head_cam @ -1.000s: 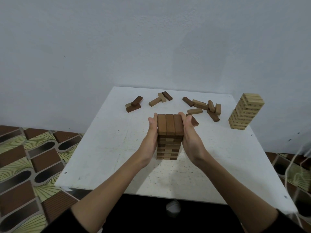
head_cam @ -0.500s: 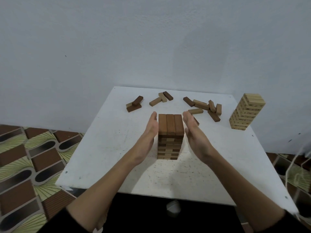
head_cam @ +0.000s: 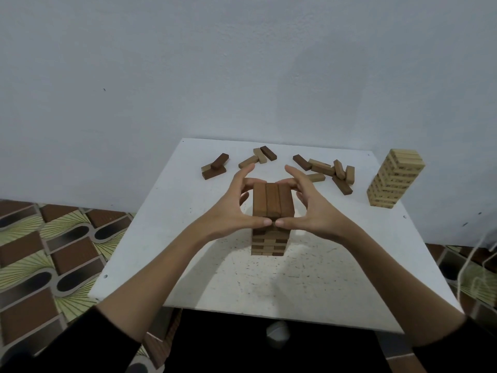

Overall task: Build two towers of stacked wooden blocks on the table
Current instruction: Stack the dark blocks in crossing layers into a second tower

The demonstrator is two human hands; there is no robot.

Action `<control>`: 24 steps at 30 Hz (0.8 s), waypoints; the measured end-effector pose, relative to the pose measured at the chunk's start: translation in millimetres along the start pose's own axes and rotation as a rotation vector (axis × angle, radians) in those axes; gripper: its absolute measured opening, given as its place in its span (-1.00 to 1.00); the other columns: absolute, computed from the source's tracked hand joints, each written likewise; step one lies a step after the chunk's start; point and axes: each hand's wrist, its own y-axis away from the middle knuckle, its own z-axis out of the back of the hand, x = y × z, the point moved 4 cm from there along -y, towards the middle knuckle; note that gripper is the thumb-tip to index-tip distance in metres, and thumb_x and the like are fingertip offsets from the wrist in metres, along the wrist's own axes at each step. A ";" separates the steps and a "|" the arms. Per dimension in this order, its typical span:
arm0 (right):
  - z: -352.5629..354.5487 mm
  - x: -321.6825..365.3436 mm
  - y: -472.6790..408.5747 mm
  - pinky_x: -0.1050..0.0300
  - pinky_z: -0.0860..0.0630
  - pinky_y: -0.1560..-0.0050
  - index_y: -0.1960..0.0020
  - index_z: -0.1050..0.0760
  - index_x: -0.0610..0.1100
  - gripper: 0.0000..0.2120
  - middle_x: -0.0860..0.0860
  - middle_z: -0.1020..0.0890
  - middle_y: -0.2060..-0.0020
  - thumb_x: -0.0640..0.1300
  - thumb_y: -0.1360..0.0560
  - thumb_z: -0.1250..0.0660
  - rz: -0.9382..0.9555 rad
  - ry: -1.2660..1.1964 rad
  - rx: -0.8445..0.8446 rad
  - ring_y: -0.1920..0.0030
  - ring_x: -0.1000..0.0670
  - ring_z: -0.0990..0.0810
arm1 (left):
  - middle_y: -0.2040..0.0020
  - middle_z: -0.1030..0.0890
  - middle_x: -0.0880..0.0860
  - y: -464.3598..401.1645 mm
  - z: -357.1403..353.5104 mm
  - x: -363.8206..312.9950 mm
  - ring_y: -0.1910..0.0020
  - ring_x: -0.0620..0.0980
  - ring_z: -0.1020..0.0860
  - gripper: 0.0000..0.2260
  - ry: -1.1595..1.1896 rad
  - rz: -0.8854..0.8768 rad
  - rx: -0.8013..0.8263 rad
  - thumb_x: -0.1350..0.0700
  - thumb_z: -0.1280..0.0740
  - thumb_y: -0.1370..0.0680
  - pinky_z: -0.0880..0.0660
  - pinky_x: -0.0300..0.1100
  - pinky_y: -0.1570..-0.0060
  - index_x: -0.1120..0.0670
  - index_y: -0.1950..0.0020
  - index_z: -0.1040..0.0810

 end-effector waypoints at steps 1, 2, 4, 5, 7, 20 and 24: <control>-0.5 -0.2 -0.6 0.30 -0.10 -0.30 -0.50 0.05 0.06 0.00 0.26 -0.32 -0.18 0.05 -0.29 -0.53 0.001 -0.005 -0.010 -0.27 0.20 -0.25 | -0.32 -0.39 -0.02 -0.2 -0.6 -0.4 -0.39 -0.09 -0.33 0.01 0.004 -0.001 -0.005 -0.13 -0.51 -0.21 -0.16 -0.05 -0.48 -0.10 -0.51 0.01; -1.0 -0.2 -0.8 0.29 -0.10 -0.30 -0.50 0.04 0.06 0.00 0.22 -0.33 -0.19 0.07 -0.28 -0.53 0.003 -0.010 -0.016 -0.27 0.19 -0.26 | -0.31 -0.40 -0.01 -0.4 -1.4 -0.4 -0.39 -0.07 -0.34 0.01 0.009 -0.003 -0.008 -0.13 -0.51 -0.22 -0.17 -0.02 -0.48 -0.09 -0.51 0.01; -1.3 -0.9 -1.0 0.28 -0.11 -0.31 -0.50 0.03 0.06 -0.03 0.16 -0.34 -0.21 0.01 -0.31 -0.53 0.002 -0.017 -0.026 -0.27 0.17 -0.28 | -0.30 -0.41 -0.01 -0.4 -2.4 -1.1 -0.38 -0.05 -0.36 0.00 0.019 -0.007 -0.012 -0.11 -0.51 -0.23 -0.19 0.01 -0.47 -0.08 -0.52 0.00; -1.3 -1.3 -1.2 0.27 -0.11 -0.31 -0.50 0.02 0.05 -0.05 0.15 -0.34 -0.20 -0.04 -0.33 -0.52 0.000 -0.017 -0.030 -0.27 0.17 -0.28 | -0.29 -0.42 -0.01 -0.4 -2.5 -1.4 -0.37 -0.05 -0.37 -0.01 0.023 -0.007 -0.016 -0.11 -0.51 -0.23 -0.19 0.02 -0.46 -0.07 -0.52 0.00; -1.4 -1.2 -0.7 0.27 -0.12 -0.31 -0.49 0.02 0.05 -0.09 0.16 -0.34 -0.19 -0.08 -0.35 -0.50 -0.010 -0.015 -0.034 -0.26 0.17 -0.28 | -0.27 -0.43 0.00 -1.0 -2.2 -1.7 -0.36 -0.04 -0.38 -0.01 0.025 -0.002 -0.023 -0.11 -0.50 -0.23 -0.20 0.03 -0.46 -0.07 -0.52 -0.01; -15.6 -1.9 7.9 0.03 0.01 -0.50 -0.53 0.01 0.03 -0.22 0.13 -0.13 -0.51 0.36 -0.42 -0.03 -0.133 -0.458 -0.192 -0.50 0.12 -0.06 | -0.54 -0.11 -0.15 4.9 -16.0 -3.4 -0.52 -0.15 -0.05 -0.04 0.339 0.190 -0.133 -0.60 0.00 -0.26 0.01 -0.09 -0.50 -0.11 -0.54 -0.05; -30.0 2.8 8.3 -0.02 0.01 -0.51 -0.49 -0.13 0.05 -0.22 0.09 -0.17 -0.49 0.40 -0.37 0.11 -0.226 -0.568 -0.234 -0.50 0.07 -0.08 | -0.56 -0.08 -0.11 3.1 -25.7 2.4 -0.52 -0.15 -0.03 -0.12 0.458 0.254 -0.180 -0.52 0.14 -0.36 0.08 -0.03 -0.52 -0.06 -0.56 0.00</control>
